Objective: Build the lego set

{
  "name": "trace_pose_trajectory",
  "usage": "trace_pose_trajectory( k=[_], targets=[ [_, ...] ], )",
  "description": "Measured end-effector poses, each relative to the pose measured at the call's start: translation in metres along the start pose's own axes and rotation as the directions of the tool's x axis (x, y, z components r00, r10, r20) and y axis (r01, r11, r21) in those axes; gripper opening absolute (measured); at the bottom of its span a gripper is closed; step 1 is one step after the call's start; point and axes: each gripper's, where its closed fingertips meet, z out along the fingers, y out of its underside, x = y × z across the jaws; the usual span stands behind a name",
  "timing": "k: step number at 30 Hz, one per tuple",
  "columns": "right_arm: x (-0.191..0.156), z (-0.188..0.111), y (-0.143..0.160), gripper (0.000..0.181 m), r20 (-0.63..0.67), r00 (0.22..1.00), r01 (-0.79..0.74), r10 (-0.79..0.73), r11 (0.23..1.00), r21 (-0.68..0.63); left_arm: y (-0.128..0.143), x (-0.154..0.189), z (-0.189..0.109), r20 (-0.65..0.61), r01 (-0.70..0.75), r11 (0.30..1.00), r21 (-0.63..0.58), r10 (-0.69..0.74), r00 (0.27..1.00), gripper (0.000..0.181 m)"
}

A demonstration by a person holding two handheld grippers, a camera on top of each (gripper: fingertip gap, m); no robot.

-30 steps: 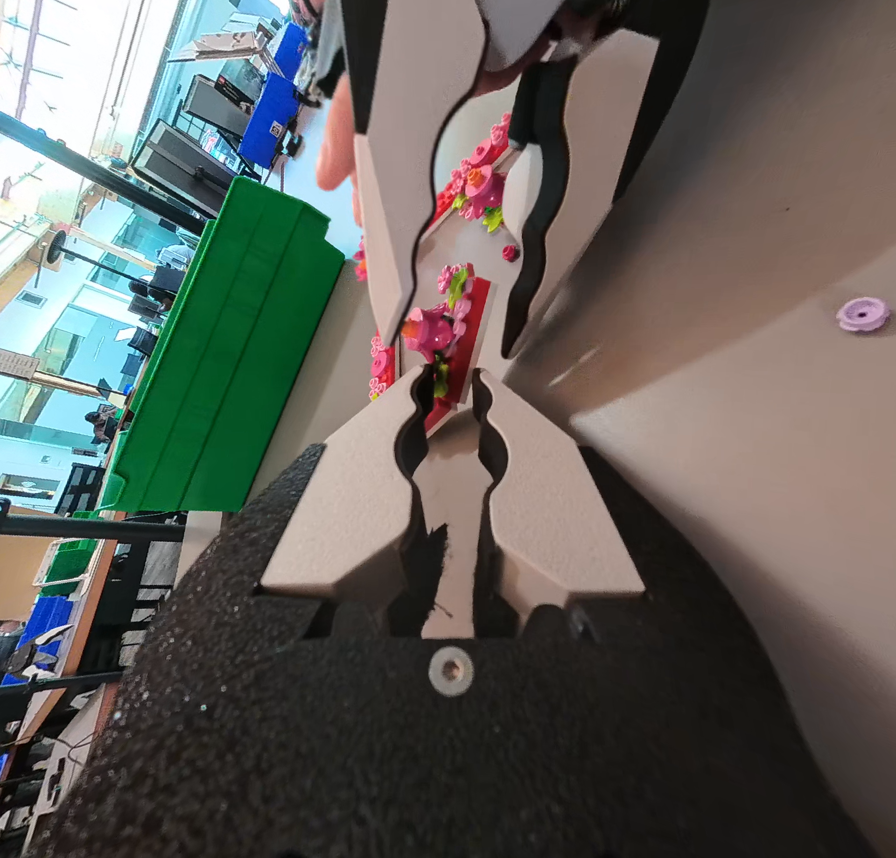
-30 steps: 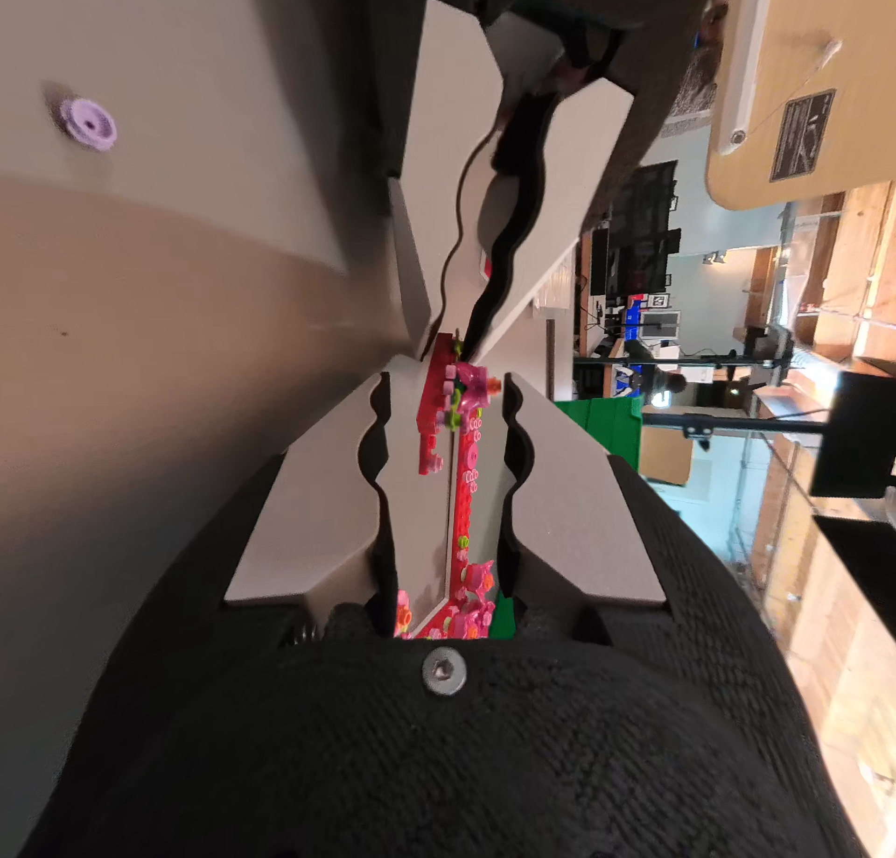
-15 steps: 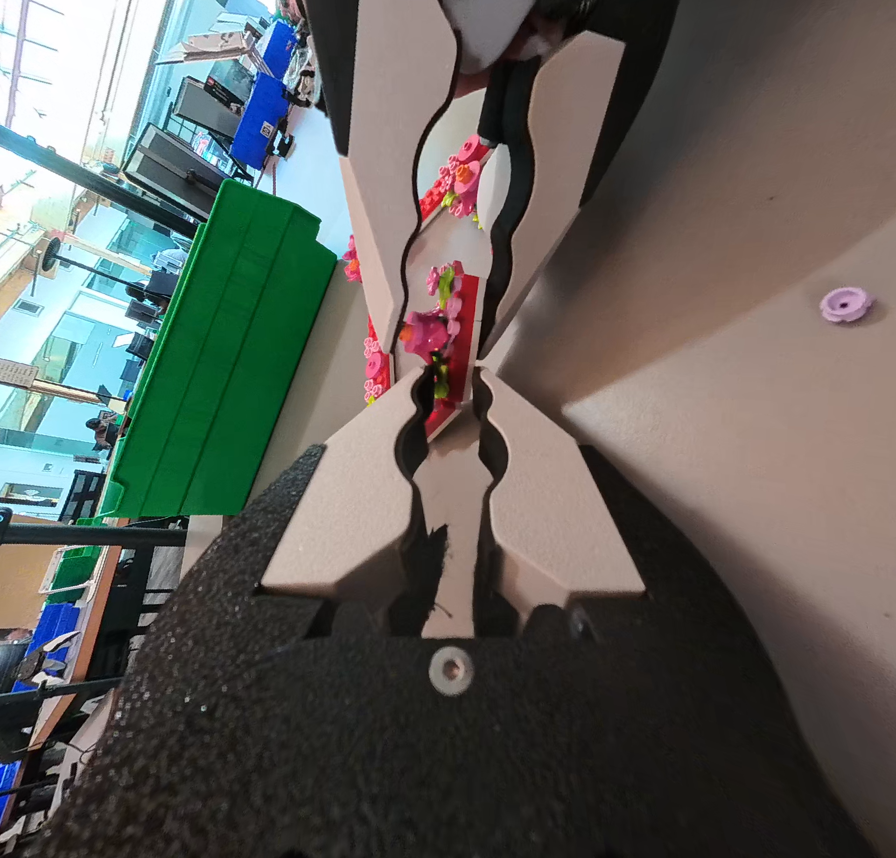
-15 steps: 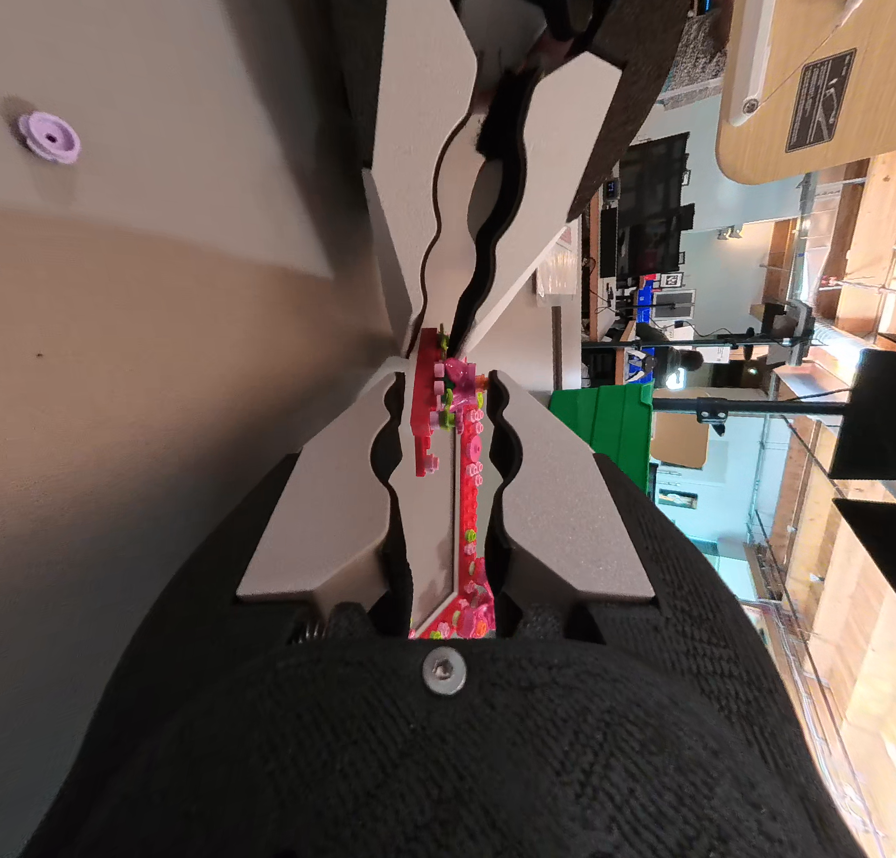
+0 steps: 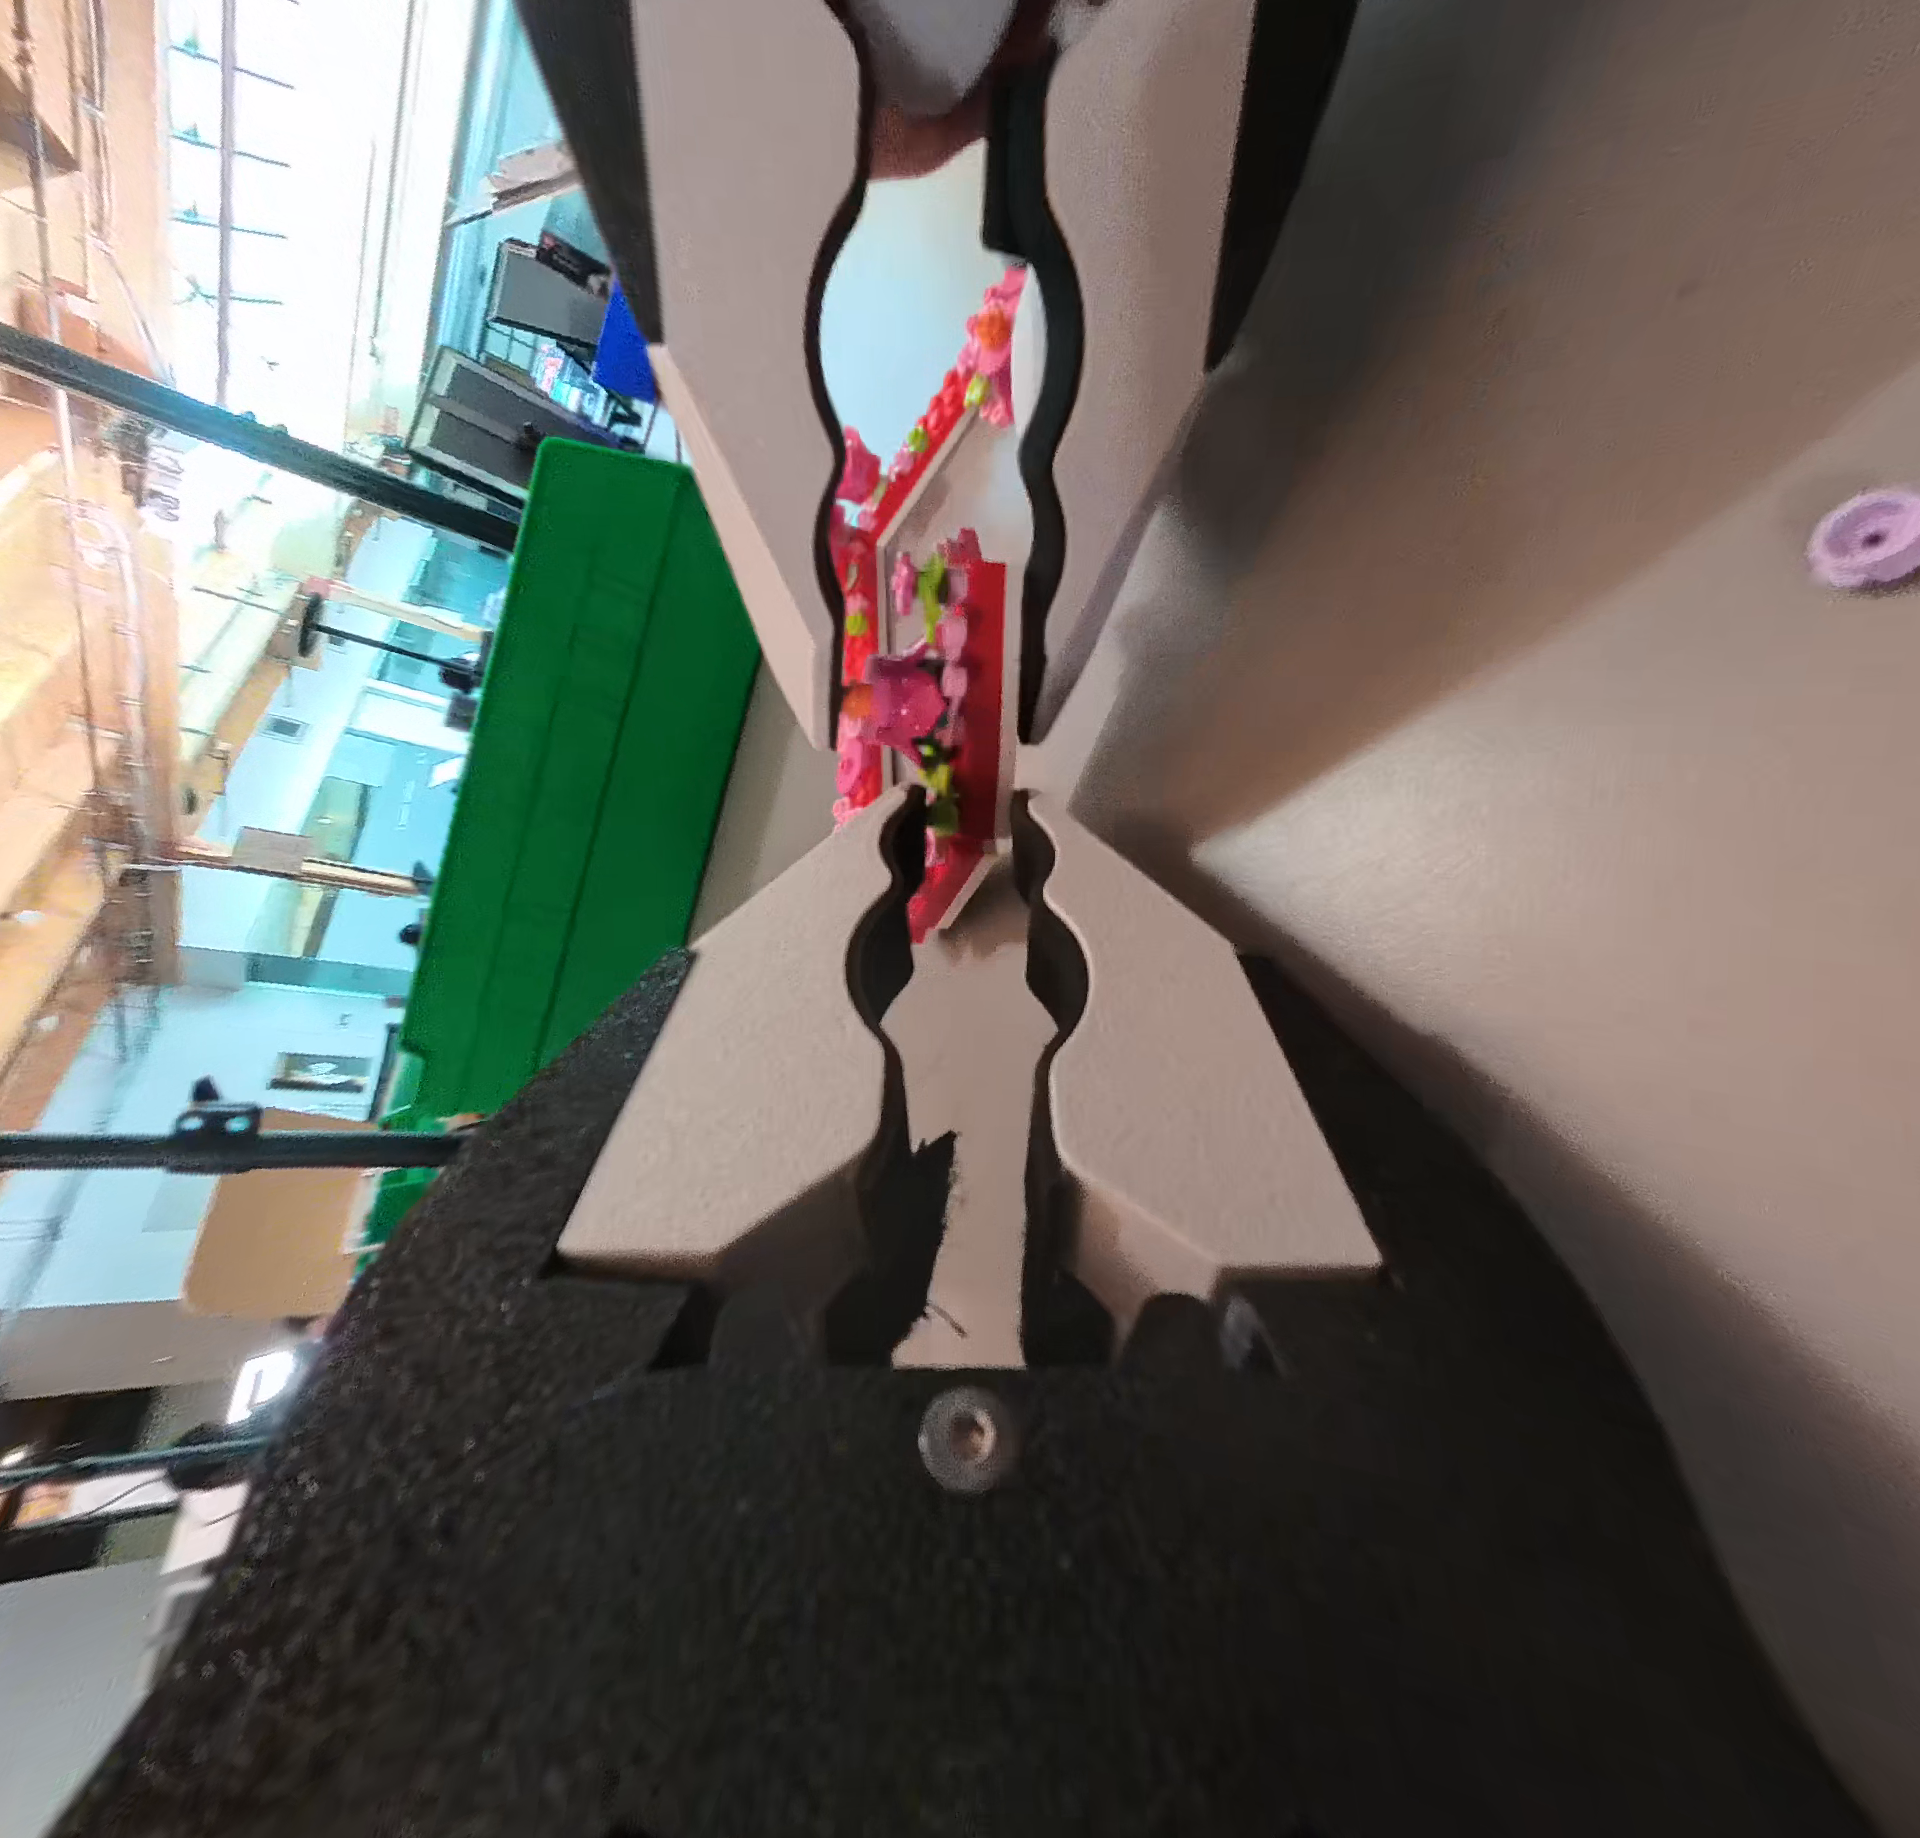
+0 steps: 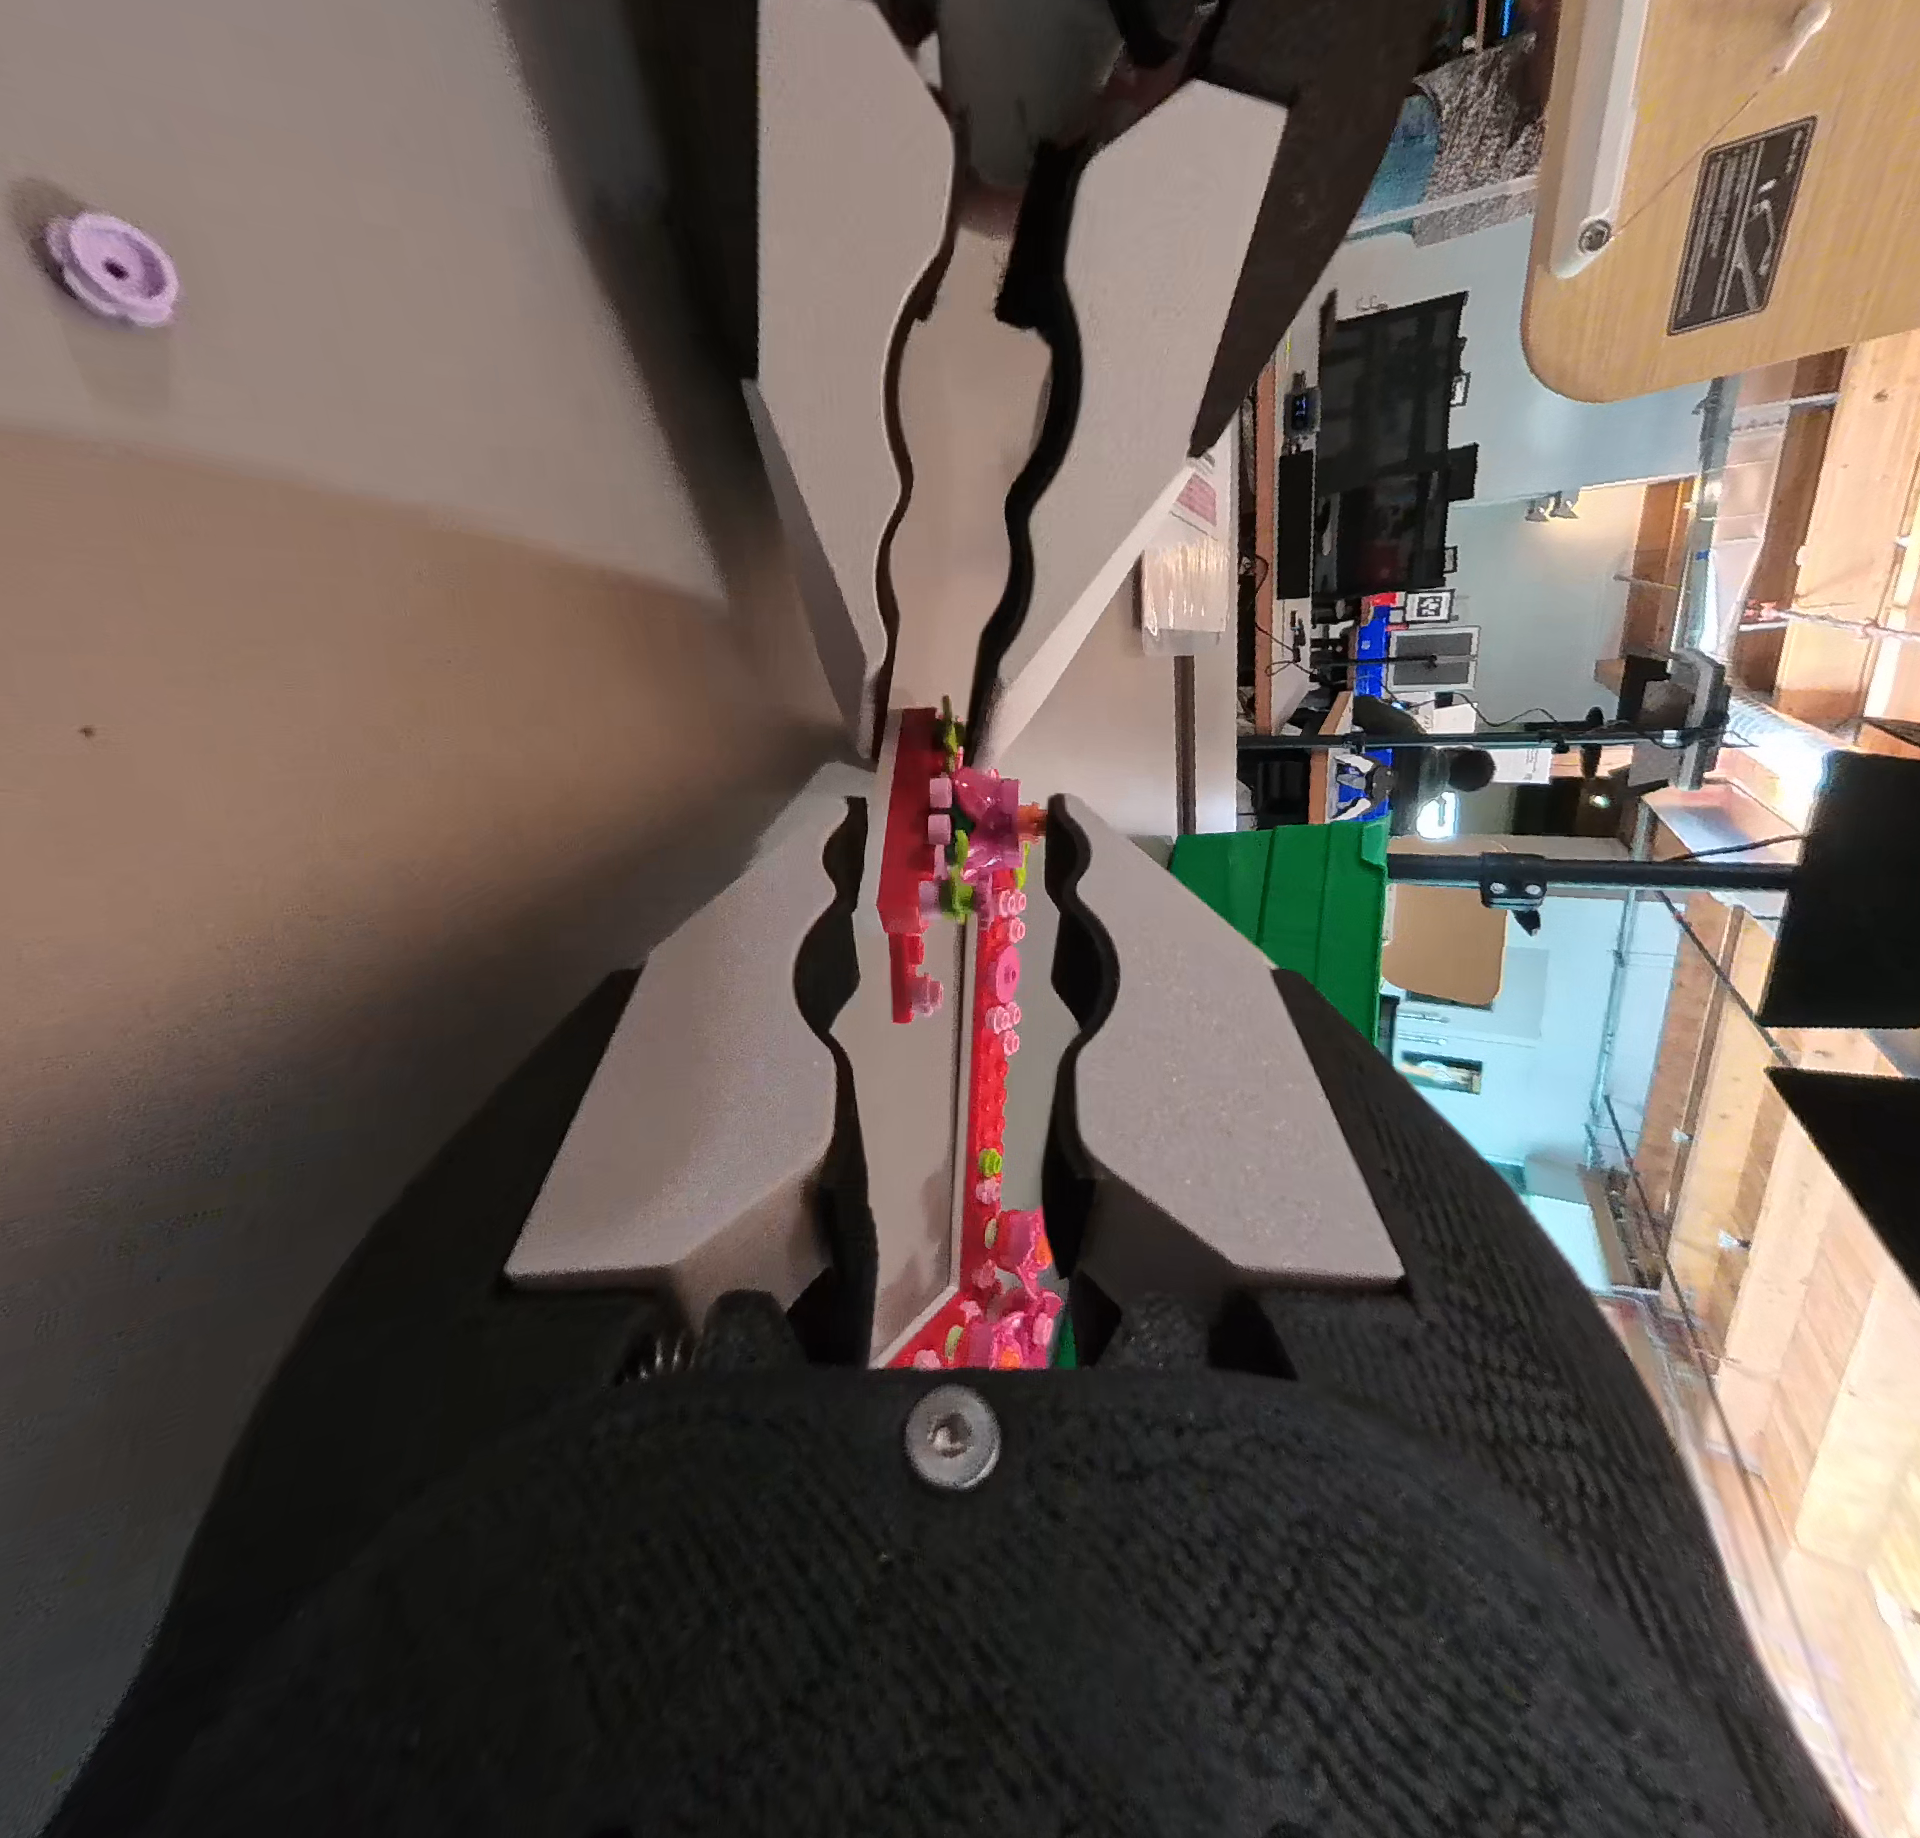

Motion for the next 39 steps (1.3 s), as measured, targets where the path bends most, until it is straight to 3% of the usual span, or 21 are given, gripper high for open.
trace_pose_trajectory(
  k=[7, 17, 23, 28, 32, 34, 36, 39],
  targets=[
    [0.002, -0.001, 0.001, 0.034, -0.009, 1.0, -0.006, 0.006, 1.0, -0.003, 0.002, -0.009, -0.003, 0.014, 0.089, 0.996, 0.013, -0.089, 0.996, 0.024],
    [-0.009, 0.0, 0.0, 0.04, 0.01, 0.989, 0.151, -0.151, 0.988, -0.014, -0.012, -0.021, -0.012, 0.015, 0.158, 0.984, 0.087, -0.16, 0.987, 0.034],
    [-0.012, -0.012, -0.009, 0.051, 0.045, 0.982, 0.18, -0.183, 0.982, 0.056, -0.013, -0.028, -0.028, -0.023, 0.274, 0.961, 0.018, -0.274, 0.961, 0.039],
    [-0.013, -0.029, -0.024, 0.06, 0.112, 0.982, 0.14, -0.152, 0.984, 0.113, -0.039, -0.059, -0.07, 0.031, 0.512, 0.852, 0.107, -0.518, 0.855, 0.046],
    [0.011, -0.051, -0.041, 0.061, 0.087, 0.996, -0.04, 0.02, 0.969, 0.242, -0.053, -0.077, -0.118, 0.088, 0.701, 0.655, 0.282, -0.745, 0.661, 0.056],
    [0.032, -0.064, -0.047, 0.06, 0.066, 0.981, -0.194, 0.182, 0.914, 0.357, -0.055, -0.077, -0.146, 0.157, 0.706, 0.61, 0.361, -0.786, 0.598, 0.062],
    [0.054, -0.076, -0.041, 0.061, 0.072, 0.914, -0.385, 0.399, 0.8, 0.461, -0.053, -0.068, -0.174, 0.282, 0.66, 0.653, 0.371, -0.757, 0.59, 0.059],
    [0.093, -0.099, -0.002, 0.059, -0.062, 0.705, -0.523, 0.706, 0.577, 0.627, -0.045, -0.046, -0.21, 0.455, 0.609, 0.723, 0.326, -0.685, 0.569, 0.059]
  ],
)
